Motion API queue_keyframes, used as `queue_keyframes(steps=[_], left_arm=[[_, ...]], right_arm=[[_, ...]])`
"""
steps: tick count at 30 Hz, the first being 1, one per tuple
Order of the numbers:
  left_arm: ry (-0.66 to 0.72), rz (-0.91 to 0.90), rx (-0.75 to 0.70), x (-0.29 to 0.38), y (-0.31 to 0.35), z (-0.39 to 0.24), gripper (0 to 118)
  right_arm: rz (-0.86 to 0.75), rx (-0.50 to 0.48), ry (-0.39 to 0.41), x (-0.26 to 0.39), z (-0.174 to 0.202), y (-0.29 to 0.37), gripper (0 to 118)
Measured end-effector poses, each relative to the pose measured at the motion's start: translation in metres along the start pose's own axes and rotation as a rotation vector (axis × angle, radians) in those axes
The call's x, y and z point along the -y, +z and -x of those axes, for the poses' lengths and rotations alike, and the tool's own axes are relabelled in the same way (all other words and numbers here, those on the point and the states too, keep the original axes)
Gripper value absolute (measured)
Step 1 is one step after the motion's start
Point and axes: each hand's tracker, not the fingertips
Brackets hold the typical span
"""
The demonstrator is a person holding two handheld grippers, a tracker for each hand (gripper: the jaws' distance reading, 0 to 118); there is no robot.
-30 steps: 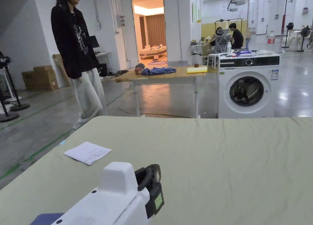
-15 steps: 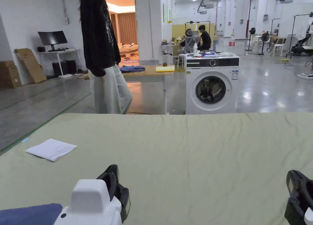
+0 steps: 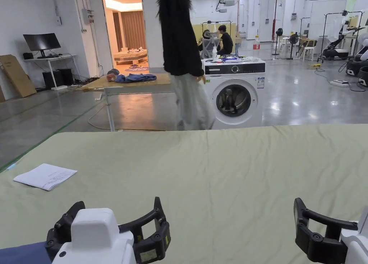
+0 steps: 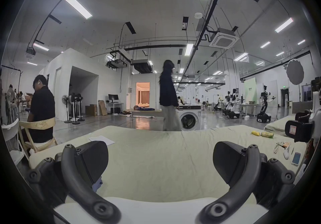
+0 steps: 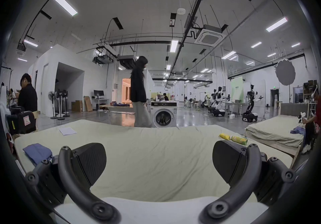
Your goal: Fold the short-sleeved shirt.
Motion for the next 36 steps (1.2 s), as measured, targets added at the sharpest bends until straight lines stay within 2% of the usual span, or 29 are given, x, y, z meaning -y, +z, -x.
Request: queue_keyframes(steps=[5,18,24,36], left_arm=[[-0.031,-0.012,0.004,0.000,-0.002,0.001,109],[-0.001,0.023,0.088,0.003,-0.011,0.000,109],[-0.073,0.001,0.071,0.003,-0.011,-0.005,109],[-0.006,0.009,0.102,0.001,-0.010,0.003,109]], right_arm=[[0.001,0.001,-0.012,0.000,0.003,0.002,118],[0.035,0.001,-0.025,0.000,0.008,-0.002,118],[0.037,0.004,-0.005,0.001,0.010,-0.002,118],[0.065,-0.014,-0.014,0.004,0.015,-0.007,118]])
